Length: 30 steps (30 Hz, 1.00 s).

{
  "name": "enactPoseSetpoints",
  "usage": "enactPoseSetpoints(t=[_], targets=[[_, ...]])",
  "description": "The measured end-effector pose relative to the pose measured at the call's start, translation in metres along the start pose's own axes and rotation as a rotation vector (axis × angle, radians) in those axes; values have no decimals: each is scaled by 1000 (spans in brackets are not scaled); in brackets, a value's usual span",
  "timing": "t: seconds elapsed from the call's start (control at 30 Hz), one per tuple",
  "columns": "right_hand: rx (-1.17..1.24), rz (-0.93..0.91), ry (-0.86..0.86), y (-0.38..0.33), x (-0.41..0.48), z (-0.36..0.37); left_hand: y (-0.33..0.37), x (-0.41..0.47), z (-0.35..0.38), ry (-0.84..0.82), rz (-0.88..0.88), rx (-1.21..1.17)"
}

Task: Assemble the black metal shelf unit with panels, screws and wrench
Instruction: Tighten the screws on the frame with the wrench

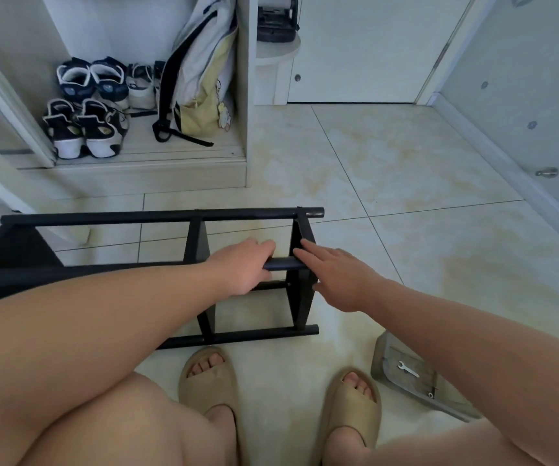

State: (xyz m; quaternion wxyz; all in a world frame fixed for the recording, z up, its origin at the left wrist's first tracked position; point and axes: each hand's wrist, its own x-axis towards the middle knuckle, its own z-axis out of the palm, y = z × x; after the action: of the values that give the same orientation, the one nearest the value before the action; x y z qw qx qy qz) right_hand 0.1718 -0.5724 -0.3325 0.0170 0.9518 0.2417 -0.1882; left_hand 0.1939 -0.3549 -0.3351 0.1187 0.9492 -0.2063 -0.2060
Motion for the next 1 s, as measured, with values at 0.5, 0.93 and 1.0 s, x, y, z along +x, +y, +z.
enactPoseSetpoints(t=[0.5, 0.93, 1.0], targets=[[86, 206, 262, 57, 91, 31, -38, 135, -9, 186, -35, 107], [213, 231, 192, 91, 186, 103, -88, 229, 56, 137, -152, 163], [244, 228, 194, 91, 191, 111, -92, 231, 65, 161, -151, 177]])
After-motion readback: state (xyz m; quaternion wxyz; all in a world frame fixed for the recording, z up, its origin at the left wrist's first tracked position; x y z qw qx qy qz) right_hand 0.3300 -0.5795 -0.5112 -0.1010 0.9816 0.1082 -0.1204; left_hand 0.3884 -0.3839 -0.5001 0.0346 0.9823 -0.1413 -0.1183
